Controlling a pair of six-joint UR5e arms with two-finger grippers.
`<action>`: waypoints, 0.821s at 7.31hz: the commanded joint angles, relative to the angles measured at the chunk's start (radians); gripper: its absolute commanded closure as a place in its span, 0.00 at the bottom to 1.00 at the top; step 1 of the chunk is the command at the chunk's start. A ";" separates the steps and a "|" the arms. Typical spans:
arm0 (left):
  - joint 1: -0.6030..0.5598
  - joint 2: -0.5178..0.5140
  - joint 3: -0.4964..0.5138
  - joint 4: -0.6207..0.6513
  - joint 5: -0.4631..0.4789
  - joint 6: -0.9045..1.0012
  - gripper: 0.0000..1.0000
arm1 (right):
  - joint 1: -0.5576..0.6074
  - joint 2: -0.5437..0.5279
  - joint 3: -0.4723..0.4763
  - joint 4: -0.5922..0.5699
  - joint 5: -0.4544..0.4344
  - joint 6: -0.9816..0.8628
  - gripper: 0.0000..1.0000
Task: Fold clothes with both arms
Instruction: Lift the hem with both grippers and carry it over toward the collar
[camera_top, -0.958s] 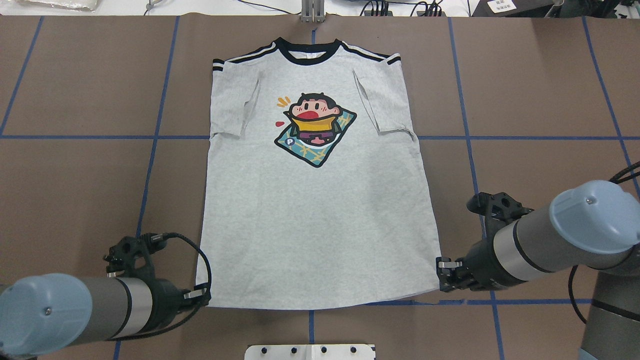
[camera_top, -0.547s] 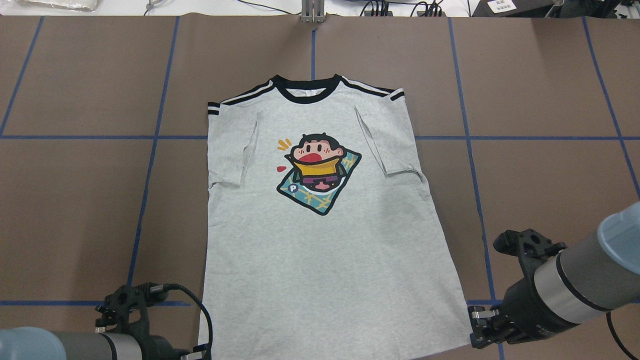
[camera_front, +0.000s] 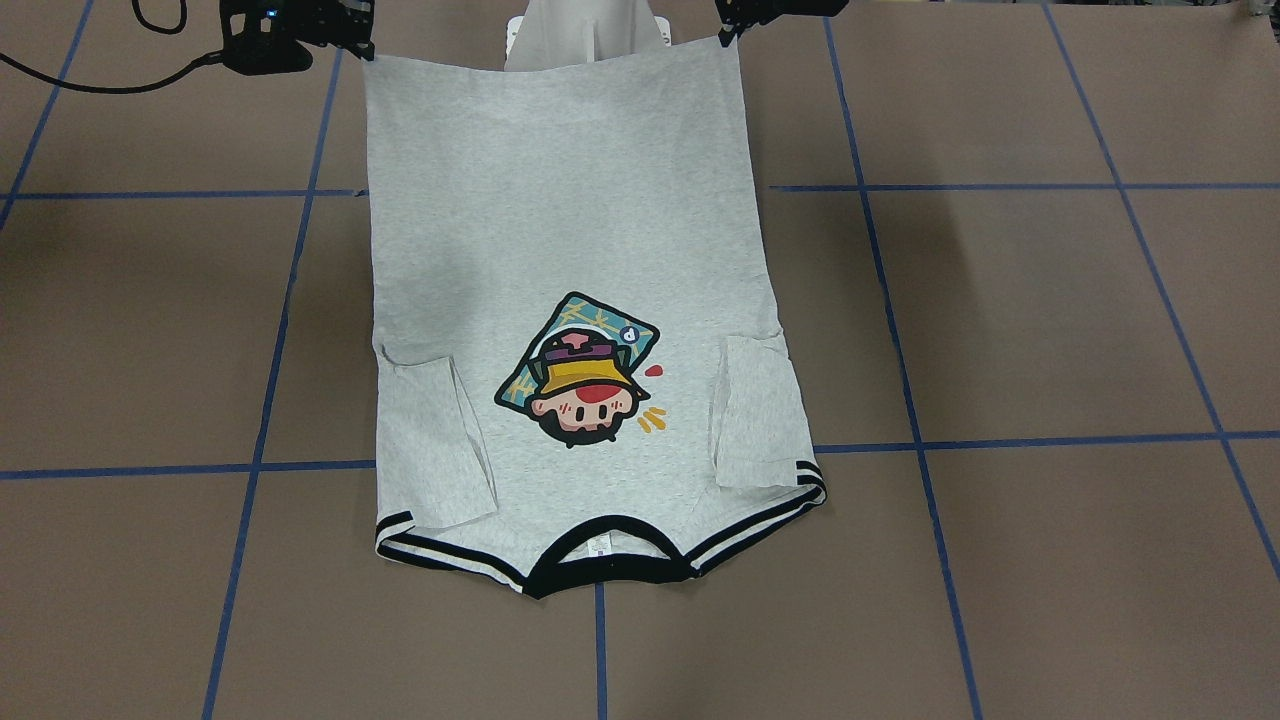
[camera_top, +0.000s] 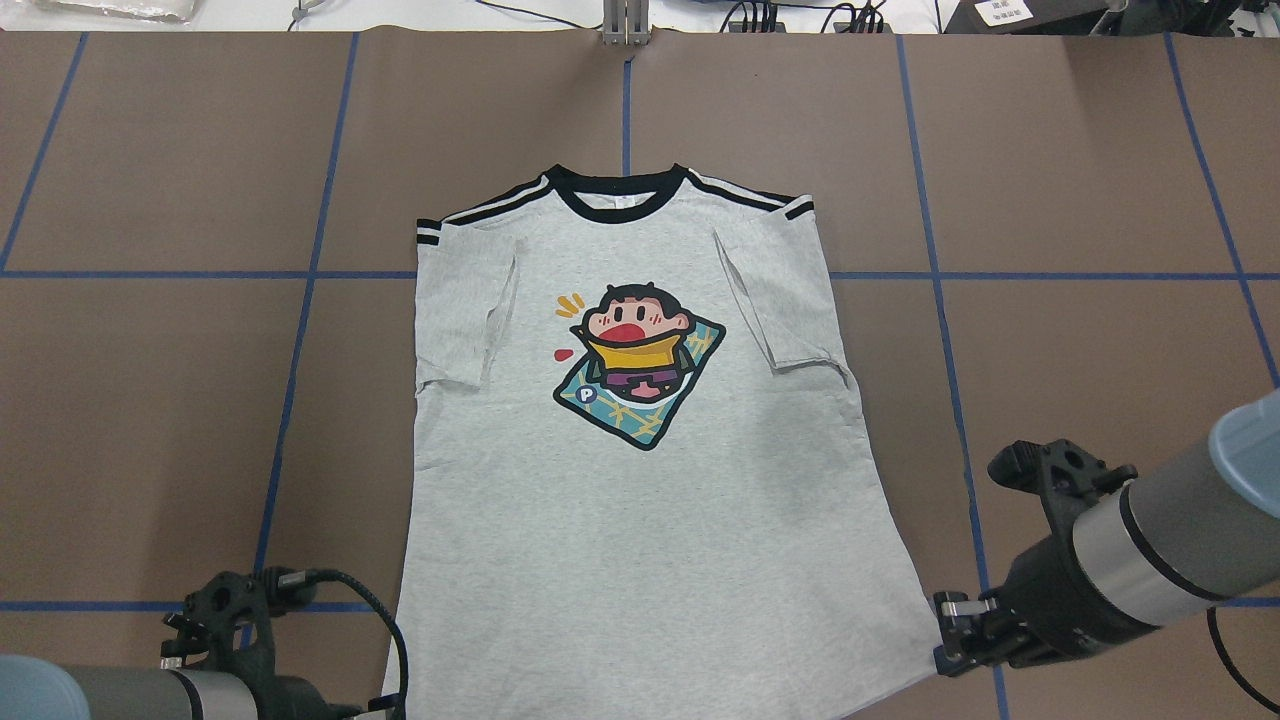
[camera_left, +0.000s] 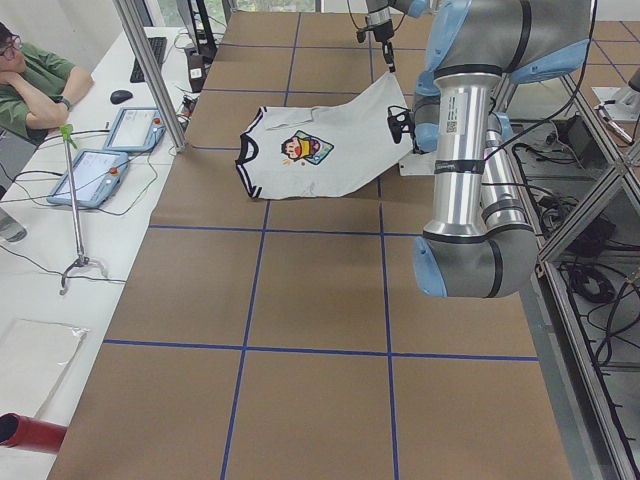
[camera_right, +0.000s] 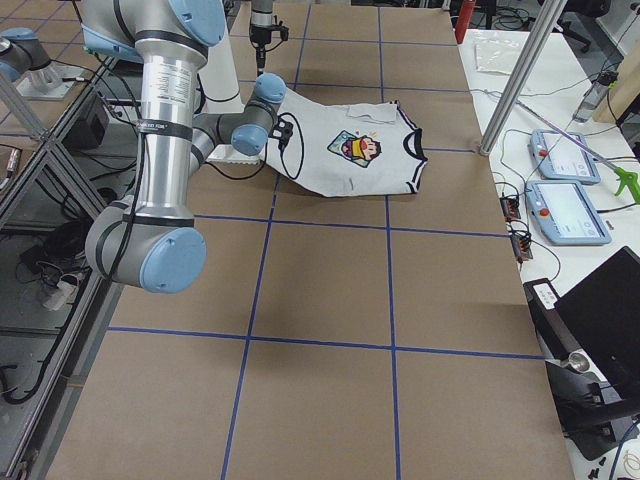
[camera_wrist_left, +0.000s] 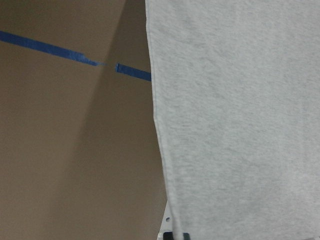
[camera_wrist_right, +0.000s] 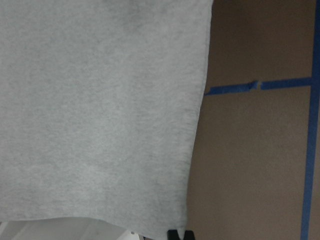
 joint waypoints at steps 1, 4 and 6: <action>-0.160 -0.029 0.008 0.006 -0.064 0.040 1.00 | 0.123 0.099 -0.088 0.000 -0.003 -0.022 1.00; -0.457 -0.045 0.026 0.060 -0.225 0.239 1.00 | 0.320 0.194 -0.180 0.002 0.008 -0.154 1.00; -0.613 -0.151 0.186 0.071 -0.311 0.274 1.00 | 0.410 0.307 -0.327 0.000 0.006 -0.177 1.00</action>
